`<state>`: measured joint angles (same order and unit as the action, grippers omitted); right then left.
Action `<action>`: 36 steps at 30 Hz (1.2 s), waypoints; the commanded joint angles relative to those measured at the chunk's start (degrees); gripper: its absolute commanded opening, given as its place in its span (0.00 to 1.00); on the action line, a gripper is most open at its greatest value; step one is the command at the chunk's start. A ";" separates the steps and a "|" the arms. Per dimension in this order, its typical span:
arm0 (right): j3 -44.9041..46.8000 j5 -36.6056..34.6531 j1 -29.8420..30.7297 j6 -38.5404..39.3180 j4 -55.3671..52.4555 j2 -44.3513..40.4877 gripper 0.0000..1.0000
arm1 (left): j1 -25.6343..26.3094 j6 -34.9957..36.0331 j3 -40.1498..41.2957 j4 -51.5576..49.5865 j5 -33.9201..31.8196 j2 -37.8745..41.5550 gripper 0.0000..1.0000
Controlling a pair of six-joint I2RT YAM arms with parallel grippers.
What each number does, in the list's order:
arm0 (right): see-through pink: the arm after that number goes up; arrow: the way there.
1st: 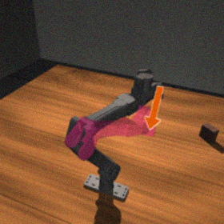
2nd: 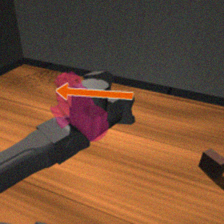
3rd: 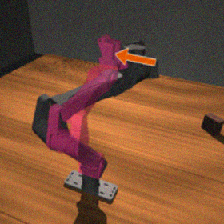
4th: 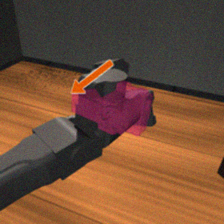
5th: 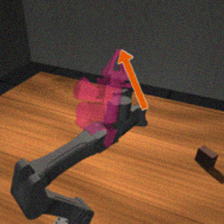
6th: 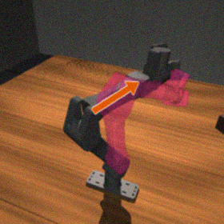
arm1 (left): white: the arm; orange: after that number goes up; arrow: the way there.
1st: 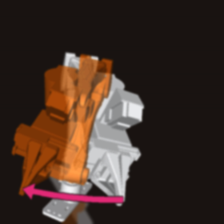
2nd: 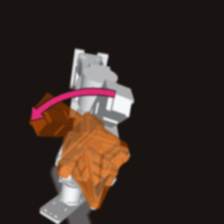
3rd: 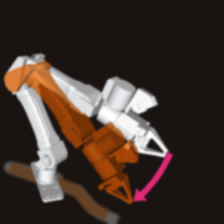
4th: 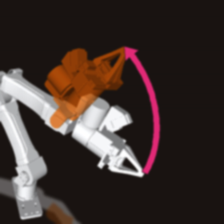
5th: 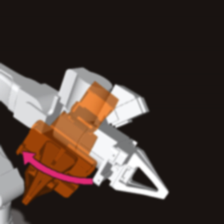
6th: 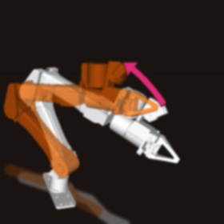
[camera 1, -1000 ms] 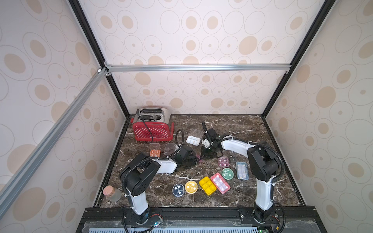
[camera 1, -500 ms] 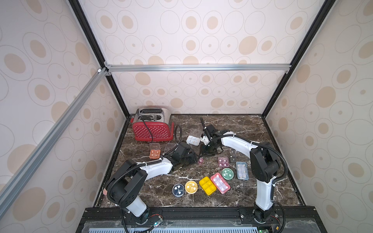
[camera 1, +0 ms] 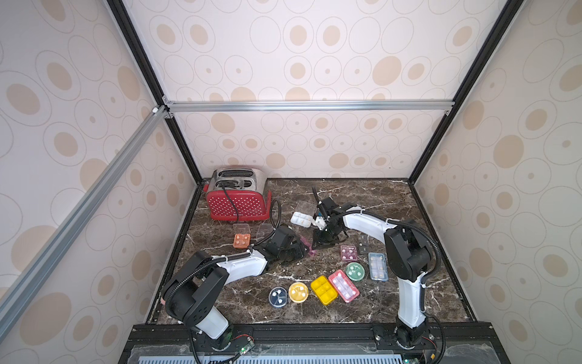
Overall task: Close pillboxes
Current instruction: Close the lid on the pillbox.
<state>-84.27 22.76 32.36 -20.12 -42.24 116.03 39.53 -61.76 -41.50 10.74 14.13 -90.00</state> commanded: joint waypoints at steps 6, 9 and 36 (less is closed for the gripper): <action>2.73 1.49 0.34 -0.52 2.01 -0.02 0.32 | -0.20 -2.84 0.71 5.00 0.83 -3.55 0.51; 2.59 1.28 0.34 -0.74 2.25 0.29 0.32 | -0.25 -2.93 0.39 5.03 0.47 -5.30 0.51; 3.31 2.17 0.77 -3.42 3.47 1.96 0.27 | -0.21 -7.59 -2.35 3.19 -0.82 -13.05 0.32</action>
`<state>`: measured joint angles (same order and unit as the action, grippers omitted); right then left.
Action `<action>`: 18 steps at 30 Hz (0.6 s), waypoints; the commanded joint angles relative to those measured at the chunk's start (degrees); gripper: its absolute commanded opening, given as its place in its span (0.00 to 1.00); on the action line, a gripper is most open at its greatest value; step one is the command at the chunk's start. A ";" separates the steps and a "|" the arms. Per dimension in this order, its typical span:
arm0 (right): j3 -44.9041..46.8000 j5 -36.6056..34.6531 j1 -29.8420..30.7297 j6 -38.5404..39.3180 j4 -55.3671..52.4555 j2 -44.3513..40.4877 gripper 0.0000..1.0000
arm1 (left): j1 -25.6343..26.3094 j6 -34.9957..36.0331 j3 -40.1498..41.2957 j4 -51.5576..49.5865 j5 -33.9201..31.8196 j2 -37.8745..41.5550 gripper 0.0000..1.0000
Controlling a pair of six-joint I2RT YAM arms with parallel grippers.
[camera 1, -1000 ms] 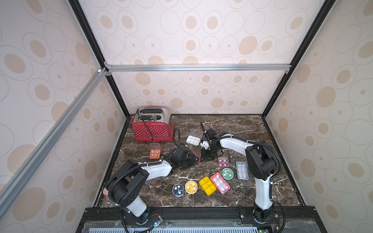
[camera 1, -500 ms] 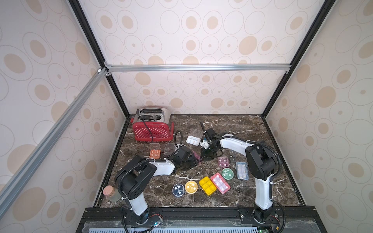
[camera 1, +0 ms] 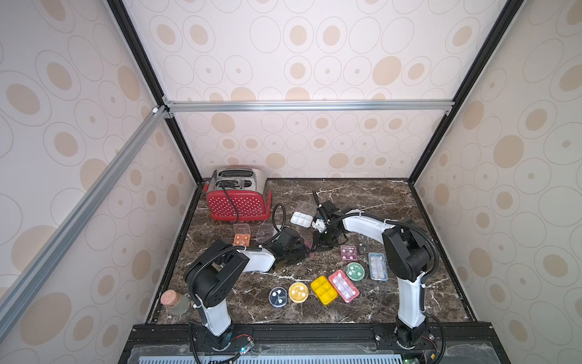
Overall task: Close pillboxes
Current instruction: Close the lid on the pillbox.
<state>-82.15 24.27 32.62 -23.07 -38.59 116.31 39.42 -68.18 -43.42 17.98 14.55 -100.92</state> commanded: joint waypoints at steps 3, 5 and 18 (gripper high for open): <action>1.19 0.58 0.60 -0.57 -0.17 1.73 0.27 | -0.12 -1.23 -0.13 -4.17 -1.04 -2.17 0.31; 0.88 0.37 0.60 -0.66 -0.26 1.73 0.27 | -0.08 -1.21 -0.25 -4.70 -1.01 -2.17 0.27; 1.21 1.86 0.79 -2.32 0.95 2.30 0.26 | -0.18 -1.01 -0.65 -5.63 -0.40 -2.87 0.20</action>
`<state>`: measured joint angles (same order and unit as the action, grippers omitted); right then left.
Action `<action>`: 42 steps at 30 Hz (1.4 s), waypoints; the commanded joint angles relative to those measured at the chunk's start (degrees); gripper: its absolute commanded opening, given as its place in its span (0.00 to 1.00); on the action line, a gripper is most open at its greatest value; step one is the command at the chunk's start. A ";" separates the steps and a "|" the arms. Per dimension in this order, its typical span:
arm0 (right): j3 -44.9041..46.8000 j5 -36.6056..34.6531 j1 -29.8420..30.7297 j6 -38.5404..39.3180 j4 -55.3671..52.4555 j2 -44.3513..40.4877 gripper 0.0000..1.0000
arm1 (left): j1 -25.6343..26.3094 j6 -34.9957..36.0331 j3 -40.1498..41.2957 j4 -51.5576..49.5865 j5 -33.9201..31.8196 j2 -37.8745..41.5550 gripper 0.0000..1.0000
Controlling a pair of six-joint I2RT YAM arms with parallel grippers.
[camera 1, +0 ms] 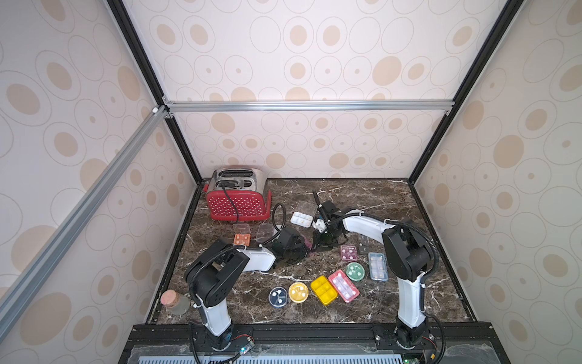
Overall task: Close pillboxes
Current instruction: Close the lid on the pillbox.
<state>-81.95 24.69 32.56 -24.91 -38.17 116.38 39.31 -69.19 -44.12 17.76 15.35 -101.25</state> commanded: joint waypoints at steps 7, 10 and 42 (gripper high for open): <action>-1.31 1.48 0.58 1.15 -2.23 -0.53 0.28 | -0.04 1.40 -0.66 -6.03 0.38 -2.18 0.25; -1.63 2.18 0.07 2.01 -3.25 -2.74 0.30 | -0.05 2.69 -0.58 -6.52 0.23 0.38 0.32; -12.36 4.55 -3.29 4.97 -5.64 5.48 0.36 | -2.44 -1.13 -2.19 -3.60 -6.26 2.88 0.78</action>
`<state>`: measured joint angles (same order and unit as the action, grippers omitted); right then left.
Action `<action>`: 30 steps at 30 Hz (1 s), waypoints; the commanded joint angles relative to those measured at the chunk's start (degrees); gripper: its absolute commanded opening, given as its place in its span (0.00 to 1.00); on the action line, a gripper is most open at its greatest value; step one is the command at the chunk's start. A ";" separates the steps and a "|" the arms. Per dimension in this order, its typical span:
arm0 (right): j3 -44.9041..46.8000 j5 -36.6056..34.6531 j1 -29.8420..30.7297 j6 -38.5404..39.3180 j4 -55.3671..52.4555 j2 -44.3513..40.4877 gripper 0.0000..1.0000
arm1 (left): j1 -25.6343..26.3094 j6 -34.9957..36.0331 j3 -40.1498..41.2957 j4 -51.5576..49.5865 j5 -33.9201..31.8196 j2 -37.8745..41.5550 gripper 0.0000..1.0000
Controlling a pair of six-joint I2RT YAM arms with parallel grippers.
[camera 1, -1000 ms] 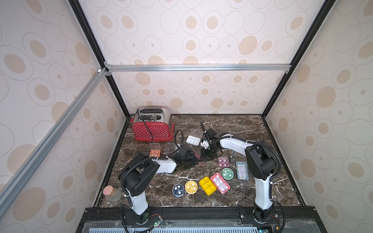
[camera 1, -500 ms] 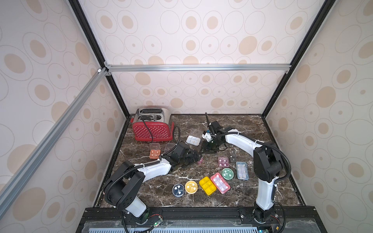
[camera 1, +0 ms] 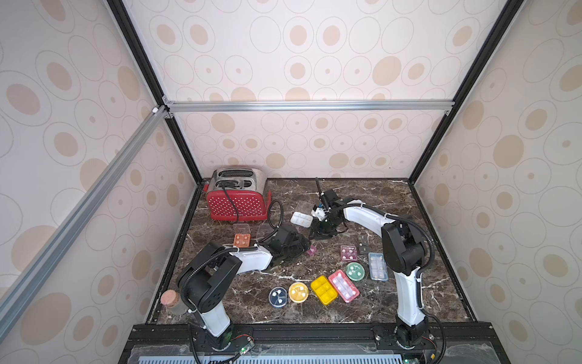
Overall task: Close pillboxes
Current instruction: Close the lid on the pillbox.
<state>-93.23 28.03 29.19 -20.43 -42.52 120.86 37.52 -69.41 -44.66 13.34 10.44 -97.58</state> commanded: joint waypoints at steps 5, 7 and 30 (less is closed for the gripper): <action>-0.81 2.20 0.41 0.46 -0.63 2.21 0.34 | -0.79 -0.73 -1.49 -0.07 -1.67 -0.68 0.69; -0.90 2.42 0.47 0.47 -0.72 2.82 0.33 | -0.86 -0.75 -1.46 -0.07 -1.67 -0.79 0.66; -0.55 3.35 1.22 0.74 -0.11 5.25 0.29 | -1.20 -1.60 -1.78 1.41 -0.04 -4.06 0.43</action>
<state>-93.58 30.96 29.93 -20.08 -42.15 124.84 36.73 -69.91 -45.36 14.70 10.44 -100.40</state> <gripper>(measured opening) 0.291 0.437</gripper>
